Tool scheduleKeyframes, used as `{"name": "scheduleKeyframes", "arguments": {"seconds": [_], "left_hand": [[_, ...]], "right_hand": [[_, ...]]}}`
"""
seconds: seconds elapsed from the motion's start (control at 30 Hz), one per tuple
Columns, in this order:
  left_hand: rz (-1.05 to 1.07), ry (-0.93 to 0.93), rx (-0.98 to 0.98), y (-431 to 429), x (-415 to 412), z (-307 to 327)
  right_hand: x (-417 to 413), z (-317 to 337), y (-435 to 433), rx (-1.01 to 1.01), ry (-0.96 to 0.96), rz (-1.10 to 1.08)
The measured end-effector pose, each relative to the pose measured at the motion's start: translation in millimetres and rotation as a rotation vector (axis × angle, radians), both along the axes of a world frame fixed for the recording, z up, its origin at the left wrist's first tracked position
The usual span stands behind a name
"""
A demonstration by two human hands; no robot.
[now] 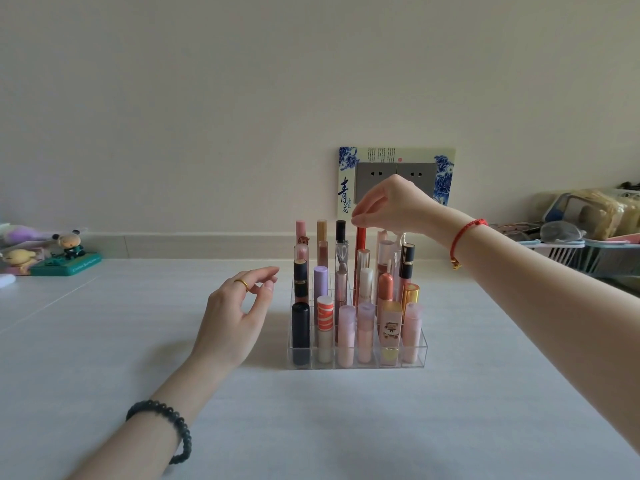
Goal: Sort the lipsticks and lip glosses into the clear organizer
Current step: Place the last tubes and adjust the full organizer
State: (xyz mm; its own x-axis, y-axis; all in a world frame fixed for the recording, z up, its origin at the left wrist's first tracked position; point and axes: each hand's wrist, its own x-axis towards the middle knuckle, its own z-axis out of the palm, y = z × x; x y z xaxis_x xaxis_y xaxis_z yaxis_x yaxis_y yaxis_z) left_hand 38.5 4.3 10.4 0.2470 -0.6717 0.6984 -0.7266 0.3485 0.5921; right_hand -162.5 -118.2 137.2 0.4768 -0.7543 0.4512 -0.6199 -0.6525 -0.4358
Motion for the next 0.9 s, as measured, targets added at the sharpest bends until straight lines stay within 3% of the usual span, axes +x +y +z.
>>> {"name": "scheduleKeyframes", "arguments": {"seconds": [0.3, 0.47, 0.6, 0.73, 0.9], "left_hand": [[0.004, -0.012, 0.002, -1, 1, -1], [-0.060, 0.075, 0.073, 1, -2, 0], [-0.192, 0.189, 0.256, -1, -5, -7], [-0.298, 0.158, 0.431, -1, -3, -15], [-0.299, 0.023, 0.555, -1, -2, -22]], "right_hand": [[-8, 2, -1, 0.013, -0.086, -0.011], [-34, -1, 8, -0.011, -0.322, 0.016], [-61, -28, 15, 0.010, -0.609, 0.022], [-78, -76, 26, 0.095, -0.766, 0.012], [-97, -121, 35, 0.234, -0.550, -0.012]]}}
